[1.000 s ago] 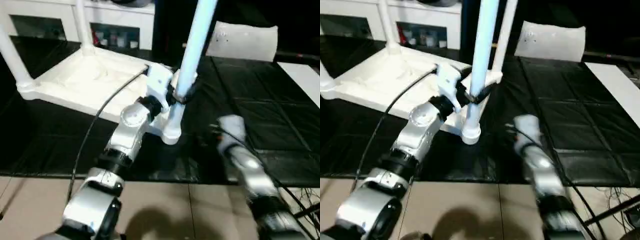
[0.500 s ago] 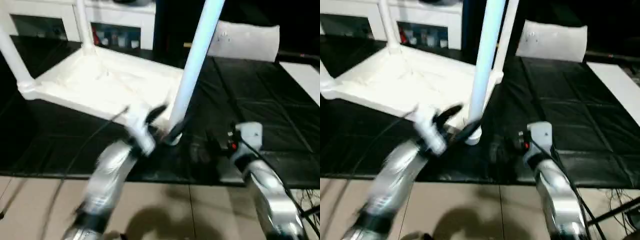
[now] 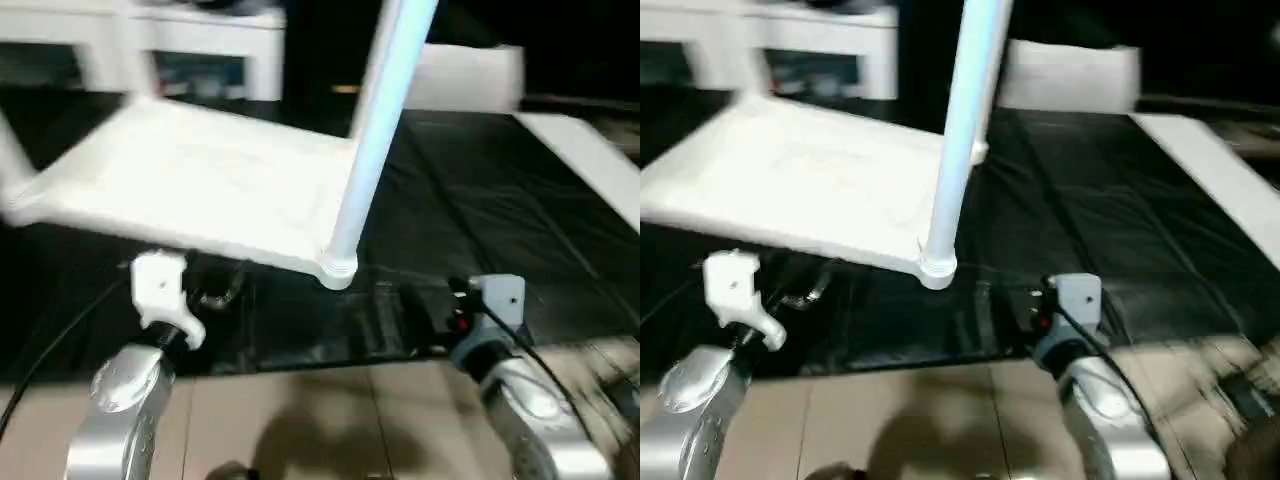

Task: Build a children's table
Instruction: Rotate table base

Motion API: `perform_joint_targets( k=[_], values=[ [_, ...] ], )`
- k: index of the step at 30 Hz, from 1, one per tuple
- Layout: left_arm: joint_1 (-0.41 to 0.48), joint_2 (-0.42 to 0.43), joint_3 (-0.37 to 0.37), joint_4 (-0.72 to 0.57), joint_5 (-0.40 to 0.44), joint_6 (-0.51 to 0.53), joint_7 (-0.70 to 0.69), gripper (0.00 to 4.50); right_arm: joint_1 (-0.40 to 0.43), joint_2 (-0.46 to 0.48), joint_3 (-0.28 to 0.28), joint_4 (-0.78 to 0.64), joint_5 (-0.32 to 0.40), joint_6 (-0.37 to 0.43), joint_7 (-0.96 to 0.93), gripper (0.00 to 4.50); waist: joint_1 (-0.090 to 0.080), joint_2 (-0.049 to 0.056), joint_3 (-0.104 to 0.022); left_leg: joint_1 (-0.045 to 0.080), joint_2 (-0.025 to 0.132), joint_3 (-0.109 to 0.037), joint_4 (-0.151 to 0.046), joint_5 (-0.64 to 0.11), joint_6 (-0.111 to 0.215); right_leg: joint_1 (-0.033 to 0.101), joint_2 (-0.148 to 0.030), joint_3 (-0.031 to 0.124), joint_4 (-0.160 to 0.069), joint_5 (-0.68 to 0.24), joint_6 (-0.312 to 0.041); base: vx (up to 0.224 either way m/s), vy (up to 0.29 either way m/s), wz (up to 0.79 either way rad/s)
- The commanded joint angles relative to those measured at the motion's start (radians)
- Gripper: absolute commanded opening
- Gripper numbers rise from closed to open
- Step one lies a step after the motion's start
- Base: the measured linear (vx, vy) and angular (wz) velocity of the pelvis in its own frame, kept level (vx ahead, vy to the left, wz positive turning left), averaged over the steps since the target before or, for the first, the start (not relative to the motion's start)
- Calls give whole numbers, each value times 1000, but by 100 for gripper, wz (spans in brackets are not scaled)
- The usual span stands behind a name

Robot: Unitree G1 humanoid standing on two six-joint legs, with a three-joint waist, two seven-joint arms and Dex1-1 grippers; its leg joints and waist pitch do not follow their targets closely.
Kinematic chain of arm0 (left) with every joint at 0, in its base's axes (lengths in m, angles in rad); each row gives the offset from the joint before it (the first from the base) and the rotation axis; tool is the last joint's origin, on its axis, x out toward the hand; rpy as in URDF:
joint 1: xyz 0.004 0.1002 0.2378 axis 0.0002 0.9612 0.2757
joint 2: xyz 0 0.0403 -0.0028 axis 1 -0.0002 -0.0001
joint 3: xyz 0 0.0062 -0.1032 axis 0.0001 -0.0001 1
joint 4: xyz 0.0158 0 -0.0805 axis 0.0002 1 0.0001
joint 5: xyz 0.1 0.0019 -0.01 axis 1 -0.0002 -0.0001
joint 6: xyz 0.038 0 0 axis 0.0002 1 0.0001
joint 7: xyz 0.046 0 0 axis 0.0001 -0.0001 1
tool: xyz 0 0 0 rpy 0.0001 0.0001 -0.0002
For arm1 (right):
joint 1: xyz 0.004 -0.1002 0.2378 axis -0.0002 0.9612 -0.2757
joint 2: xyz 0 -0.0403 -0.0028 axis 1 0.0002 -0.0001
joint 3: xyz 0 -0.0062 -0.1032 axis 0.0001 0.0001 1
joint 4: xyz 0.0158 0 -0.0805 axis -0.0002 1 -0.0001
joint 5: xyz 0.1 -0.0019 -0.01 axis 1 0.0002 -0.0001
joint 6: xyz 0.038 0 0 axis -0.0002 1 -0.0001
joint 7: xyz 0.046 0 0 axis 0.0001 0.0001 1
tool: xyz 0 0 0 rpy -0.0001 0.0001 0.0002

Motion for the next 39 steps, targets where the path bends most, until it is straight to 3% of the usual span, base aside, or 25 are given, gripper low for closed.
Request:
perform_joint_targets(
  k=[1, 3, 5, 7, 9, 11, 13, 15, 17, 19, 20, 21, 22, 23, 24, 26, 29, 30, 31, 32, 33, 35, 37, 38, 39],
  values=[
    [7, -17, -27, -38, 28, 27, 25, 442, -11, -18, -14, -18, 16, 26, -6, 450, -10, 57, -47, 28, 134, -94, -246, -211, -372, 16, 19, -94, 5, 92, -68, -37, 178, -2],
    [15, -38, -20, -54, 17, 45, 46, 442, -13, -26, -12, -21, 18, 21, 6, 450, -30, 60, -59, 63, 198, -140, -275, -280, -549, 22, 11, -121, 8, 56, -59, -31, 140, 2],
    [25, -40, -25, -71, 18, 63, 61, 442, -9, -41, -10, -25, 7, 39, 8, 450, -33, 45, -66, 87, 239, -183, -270, -282, -419, 30, -14, -110, 3, 1, -7, 0, 0, 0],
    [29, -49, -15, -79, 6, 70, 76, 442, -10, -41, -19, -18, -5, 25, 2, 450, -21, 36, -75, 77, 189, -159, -254, -214, -264, 57, -43, -85, -42, 4, -29, -75, -7, -1],
    [31, -47, -16, -86, 8, 82, 81, 442, -13, -41, -28, -13, -10, 29, -4, 450, -8, 11, -75, 41, 115, -105, -213, -226, -284, 65, -91, -52, -98, 20, -82, -99, -39, -2],
    [30, -45, -17, -90, 14, 94, 86, 442, -17, -44, -31, -9, -19, 41, -12, 450, 26, -17, -44, 15, 63, -148, -48, -69, -111, 64, -249, 19, -180, -149, -103, -97, -104, -9],
    [28, -51, -6, -102, 12, 108, 94, 442, -25, -43, -42, -12, 1, 84, -17, 450, 24, 1, -17, 15, 63, -201, -28, -26, -117, 84, -182, -39, -190, -470, -140, -101, -55, -14],
    [26, -48, -5, -110, 16, 115, 96, 442, -29, -59, -29, -13, -3, 79, 0, 450, -27, 37, -13, 26, 129, -254, -180, -591, -217, 85, -56, -81, -94, -441, -112, -86, 3, -17],
    [25, -36, -15, -114, 24, 107, 91, 442, -29, -69, -14, -15, -6, 68, 19, 450, -15, 44, -28, 11, 104, -239, -246, -816, -259, 115, -36, -89, -17, -202, -99, -68, 22, -24],
    [24, -31, -23, -115, 37, 93, 87, 442, -29, -73, -3, -19, -7, 66, 31, 450, -11, 21, -19, 16, 75, -203, -196, -741, -272, 70, -108, -47, -111, -369, -123, -74, -29, -9],
    [25, -37, -21, -115, 34, 91, 89, 442, -30, -73, 2, -22, -5, 69, 38, 450, 7, -9, -13, -12, 35, -218, -110, -541, -182, 97, -220, -49, -197, -680, -125, -108, -8, -3],
    [25, -36, -24, -116, 40, 94, 91, 442, -32, -76, 8, -25, -9, 71, 43, 450, -8, -7, 9, 15, 16, -222, 88, -175, -116, 86, -315, -117, -296, -855, -125, -70, 12, -2],
    [25, -33, -29, -117, 45, 95, 89, 442, -35, -77, 13, -27, -13, 75, 43, 450, -57, 15, 25, 12, 32, -238, 142, -78, -169, 123, -314, -262, -289, -873, -114, -1, 113, -8],
    [25, -34, -30, -118, 45, 96, 91, 442, -36, -76, 15, -28, -14, 76, 44, 450, -68, 45, 23, -18, 43, -258, 53, -202, -198, 179, -252, -312, -225, -769, -109, 40, 82, -12],
    [25, -37, -30, -118, 43, 99, 92, 442, -38, -76, 15, -27, -17, 71, 43, 450, -87, 114, 24, -91, -22, -339, -248, -580, -285, 272, -1, -305, 41, -362, -88, 130, 144, -1],
    [27, -49, -19, -115, 15, 130, 101, 442, -42, -84, 19, -15, -33, 44, 45, 450, -130, 89, -24, 112, 73, -520, -188, -398, -122, 82, 27, -113, 54, -220, -76, 126, 7, 55],
    [27, -51, -12, -112, 19, 148, 110, 442, -41, -68, 2, -9, -18, 21, 40, 450, -133, 32, -42, 73, -80, -486, -196, -6, -88, 124, -8, -13, -77, -77, -104, -14, -95, 50],
    [28, -50, -11, -112, 23, 146, 112, 442, -41, -68, 0, -9, -18, 21, 38, 450, -104, -24, -72, -68, -128, -314, -35, -53, 55, 224, -182, 57, -158, 252, 12, -34, -112, 50],
    [28, -49, -11, -112, 29, 141, 114, 442, -43, -69, -4, -9, -17, 24, 35, 450, -109, -32, -84, -96, -92, -272, 25, -116, 98, 243, -249, 55, -147, 511, 129, -51, -120, 35],
    [30, -48, -10, -113, 35, 134, 117, 442, -45, -69, -10, -9, -12, 29, 33, 450, -101, -47, -64, -88, -69, -241, 80, -117, 41, 158, -277, -9, -172, 778, 323, -51, -120, 35],
    [35, -47, -4, -122, 33, 148, 125, 442, -49, -71, -18, -12, -4, 36, 41, 450, -78, -54, -67, -61, -63, -211, 94, -110, -20, 156, -251, -44, -171, 831, 323, -42, -85, 36],
    [40, -49, 1, -128, 18, 161, 126, 442, -49, -66, -25, -13, -13, 31, 29, 450, -62, -35, -64, 9, -51, -196, 35, -88, -88, 174, -175, -32, -165, 611, 136, -5, -24, 39],
    [42, -52, 6, -134, 16, 174, 130, 442, -48, -64, -28, -17, -4, 47, 25, 450, -33, -19, -55, 15, 3, -192, -81, -33, -67, 221, -96, -30, -148, 235, -149, 2, 73, 7],
    [43, -52, 7, -139, 29, 182, 143, 442, -46, -72, -19, -20, 0, 51, 40, 450, -52, 22, -64, 131, 139, -254, -141, 132, 130, 108, -21, -71, -62, 174, -163, 6, 89, 3],
    [43, -47, 3, -139, 39, 187, 145, 442, -44, -73, -15, -21, 0, 41, 47, 450, -59, 37, -59, 134, 180, -264, -146, 177, 177, 88, -38, -68, -37, 123, -161, -28, 103, 13]
  ],
)
